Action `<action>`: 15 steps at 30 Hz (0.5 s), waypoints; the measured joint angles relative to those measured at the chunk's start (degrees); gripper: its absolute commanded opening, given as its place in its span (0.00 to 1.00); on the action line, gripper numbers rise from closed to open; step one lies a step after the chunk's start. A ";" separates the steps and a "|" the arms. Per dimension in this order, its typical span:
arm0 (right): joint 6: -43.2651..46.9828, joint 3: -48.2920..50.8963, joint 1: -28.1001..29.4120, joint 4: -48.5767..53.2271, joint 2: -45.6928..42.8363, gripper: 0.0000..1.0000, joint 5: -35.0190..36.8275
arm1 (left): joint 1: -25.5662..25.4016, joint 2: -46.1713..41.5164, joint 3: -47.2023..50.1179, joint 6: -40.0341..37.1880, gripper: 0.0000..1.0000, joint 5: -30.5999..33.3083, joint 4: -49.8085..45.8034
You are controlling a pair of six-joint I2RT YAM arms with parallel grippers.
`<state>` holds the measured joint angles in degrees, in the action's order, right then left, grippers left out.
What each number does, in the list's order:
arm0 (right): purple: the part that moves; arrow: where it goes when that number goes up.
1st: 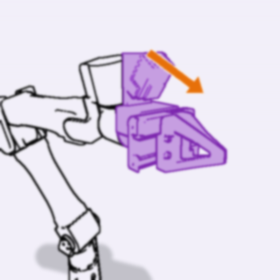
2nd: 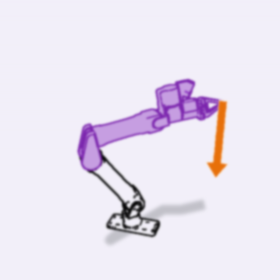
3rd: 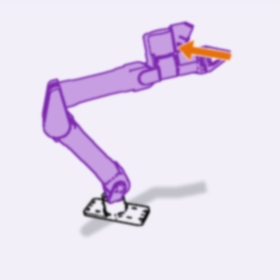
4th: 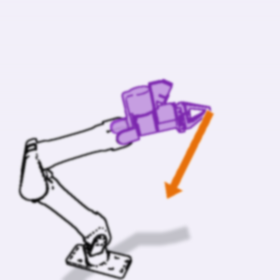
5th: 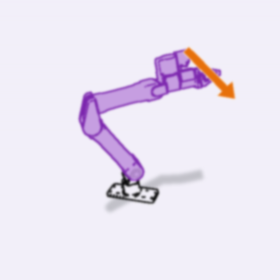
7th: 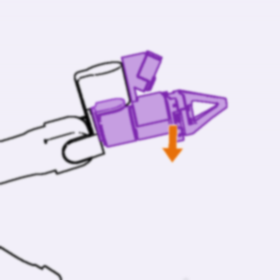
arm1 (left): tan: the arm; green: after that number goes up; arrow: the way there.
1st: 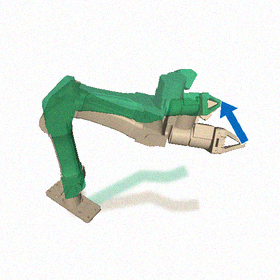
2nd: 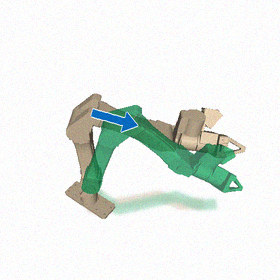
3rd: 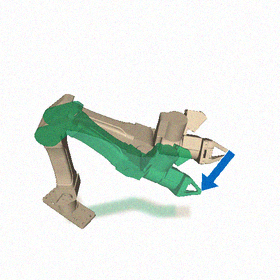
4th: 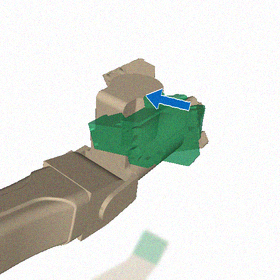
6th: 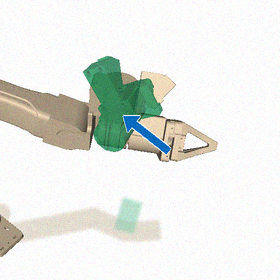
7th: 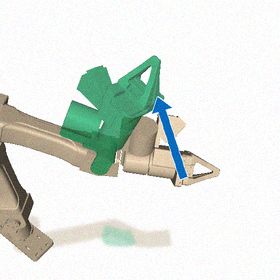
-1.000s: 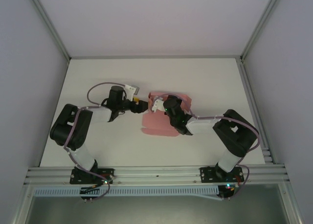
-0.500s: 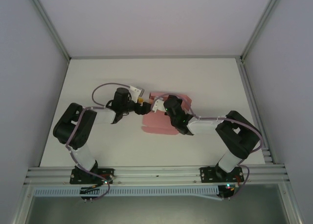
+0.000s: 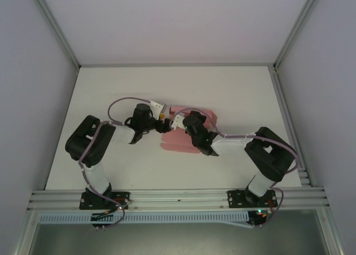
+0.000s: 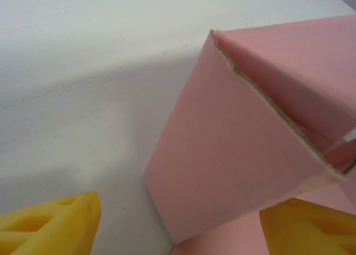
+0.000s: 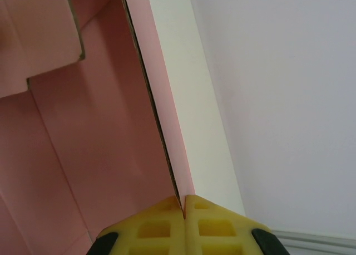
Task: Assemble paper box
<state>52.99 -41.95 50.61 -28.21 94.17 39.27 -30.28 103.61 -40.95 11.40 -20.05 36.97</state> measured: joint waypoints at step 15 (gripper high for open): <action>-4.24 -1.09 0.68 2.93 0.02 0.00 0.37 | -3.74 3.15 1.11 2.03 0.34 9.16 11.13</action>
<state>48.75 -43.05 51.29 -25.28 94.19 39.64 -34.02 106.76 -39.83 13.43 -10.90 48.10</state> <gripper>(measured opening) 0.047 0.398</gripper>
